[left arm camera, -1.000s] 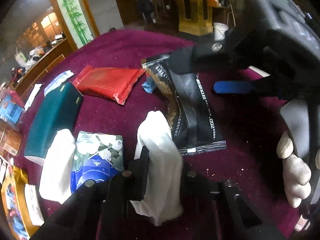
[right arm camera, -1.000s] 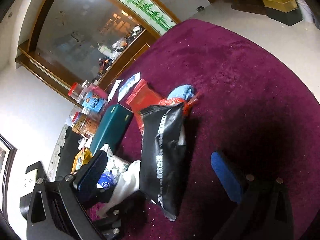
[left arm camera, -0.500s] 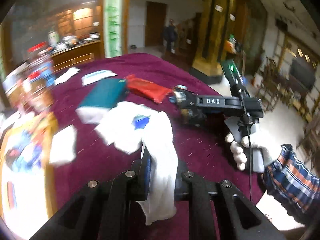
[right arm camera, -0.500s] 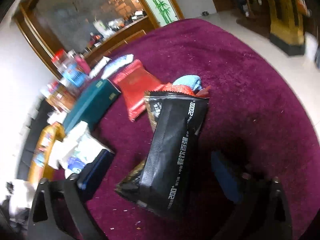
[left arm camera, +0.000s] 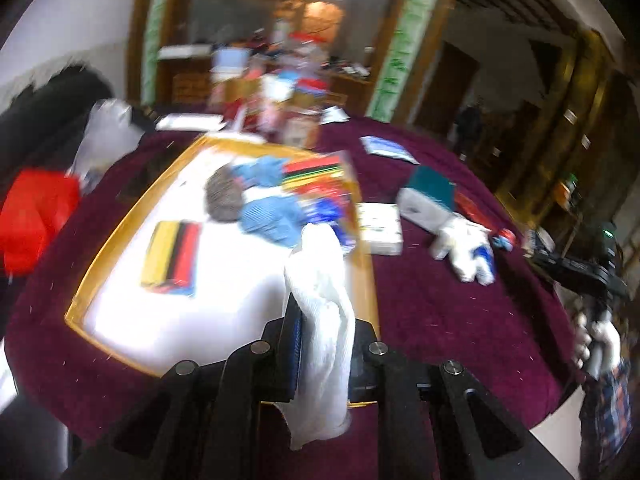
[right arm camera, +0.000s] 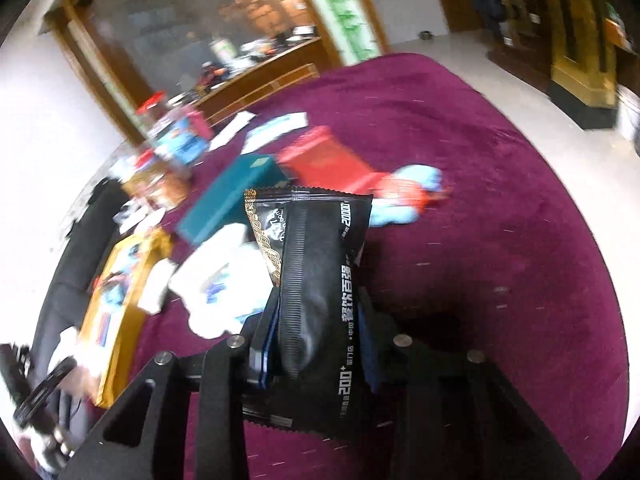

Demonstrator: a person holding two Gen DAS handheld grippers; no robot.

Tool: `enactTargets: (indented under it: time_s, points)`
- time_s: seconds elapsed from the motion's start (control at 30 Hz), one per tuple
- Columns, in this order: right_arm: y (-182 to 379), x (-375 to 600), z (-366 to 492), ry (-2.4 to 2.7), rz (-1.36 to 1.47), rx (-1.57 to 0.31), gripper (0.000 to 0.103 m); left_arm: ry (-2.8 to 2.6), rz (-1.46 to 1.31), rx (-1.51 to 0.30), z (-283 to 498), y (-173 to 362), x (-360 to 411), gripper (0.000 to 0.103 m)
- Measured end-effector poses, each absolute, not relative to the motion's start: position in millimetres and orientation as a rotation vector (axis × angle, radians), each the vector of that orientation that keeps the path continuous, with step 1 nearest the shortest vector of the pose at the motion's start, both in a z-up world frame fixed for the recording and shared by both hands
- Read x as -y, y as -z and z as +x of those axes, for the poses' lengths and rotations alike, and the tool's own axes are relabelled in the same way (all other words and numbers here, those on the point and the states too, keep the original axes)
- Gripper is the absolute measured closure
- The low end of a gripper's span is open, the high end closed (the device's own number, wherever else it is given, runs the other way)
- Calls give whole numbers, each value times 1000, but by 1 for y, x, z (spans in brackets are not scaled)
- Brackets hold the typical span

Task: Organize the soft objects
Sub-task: 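Place the white cloth on the tray with the left gripper while the right gripper places the black bag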

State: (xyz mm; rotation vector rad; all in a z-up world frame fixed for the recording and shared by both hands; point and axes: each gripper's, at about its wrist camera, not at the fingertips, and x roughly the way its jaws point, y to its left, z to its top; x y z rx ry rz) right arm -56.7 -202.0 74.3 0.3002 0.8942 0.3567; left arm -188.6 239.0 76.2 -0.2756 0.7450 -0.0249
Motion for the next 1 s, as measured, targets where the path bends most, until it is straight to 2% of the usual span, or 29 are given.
enactTargets:
  time_s: [0.17, 0.23, 0.27, 0.3, 0.37, 0.43, 0.5, 0.67, 0.83, 1.0]
  points:
    - [-98, 129, -68, -507, 239, -903, 70, -8, -334, -823, -169, -52, -262, 88]
    - [-104, 98, -72, -567, 209, -914, 70, -39, -316, -833, -159, -49, -262, 85]
    - [-107, 80, -75, -602, 190, -921, 70, -56, -308, -832, -153, -48, -265, 77]
    - [-109, 63, -77, -630, 172, -927, 70, -71, -302, -831, -148, -47, -267, 62]
    - [-111, 24, -82, -694, 132, -950, 70, -121, -308, -842, -132, -43, -279, 55]
    - [-112, -10, -87, -751, 83, -973, 70, -145, -353, -833, -132, -42, -291, 54]
    - [-109, -47, -93, -804, 1, -991, 70, -117, -397, -798, -142, -46, -296, 42]
    - [-88, -133, -105, -865, -232, -1051, 70, -91, -464, -698, -186, -60, -306, 40]
    - [-47, -179, -96, -857, -346, -1173, 70, -117, -527, -593, -233, -71, -324, 34]
    - [-41, -192, -75, -714, -397, -1117, 70, -129, -558, -569, -250, -71, -338, 34]
